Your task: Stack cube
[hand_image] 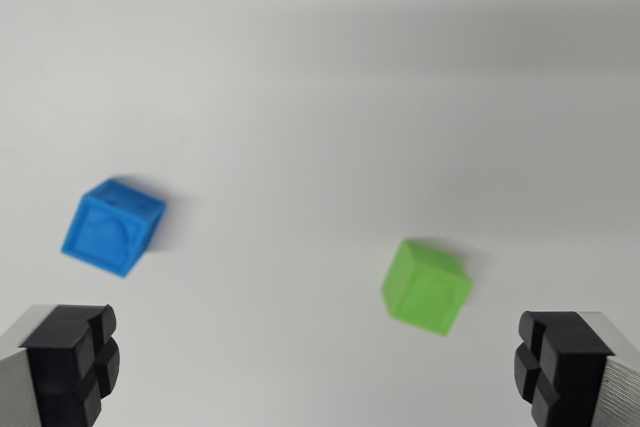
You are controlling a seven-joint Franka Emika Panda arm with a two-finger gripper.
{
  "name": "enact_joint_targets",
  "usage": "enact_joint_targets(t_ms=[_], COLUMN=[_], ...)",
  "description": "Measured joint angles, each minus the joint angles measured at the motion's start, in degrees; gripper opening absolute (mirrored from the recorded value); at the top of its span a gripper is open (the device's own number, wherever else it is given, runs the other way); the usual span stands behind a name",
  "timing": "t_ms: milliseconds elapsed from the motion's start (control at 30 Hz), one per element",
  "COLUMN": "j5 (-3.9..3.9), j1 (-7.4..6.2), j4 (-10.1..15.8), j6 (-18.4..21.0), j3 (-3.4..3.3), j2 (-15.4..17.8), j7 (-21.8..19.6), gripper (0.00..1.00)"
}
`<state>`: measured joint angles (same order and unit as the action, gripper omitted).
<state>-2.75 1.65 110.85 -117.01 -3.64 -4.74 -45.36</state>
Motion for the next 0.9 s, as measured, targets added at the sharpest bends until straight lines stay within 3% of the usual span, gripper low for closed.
enact_joint_targets(t_ms=[500,900], j5=[0.00,0.01], j1=[-0.74,-1.71], j4=[2.69,6.28], j6=[-2.33,-5.58], j3=[0.20,0.56], j2=[0.09,0.17], j7=[-2.62,-6.30], gripper=[1.00,1.00])
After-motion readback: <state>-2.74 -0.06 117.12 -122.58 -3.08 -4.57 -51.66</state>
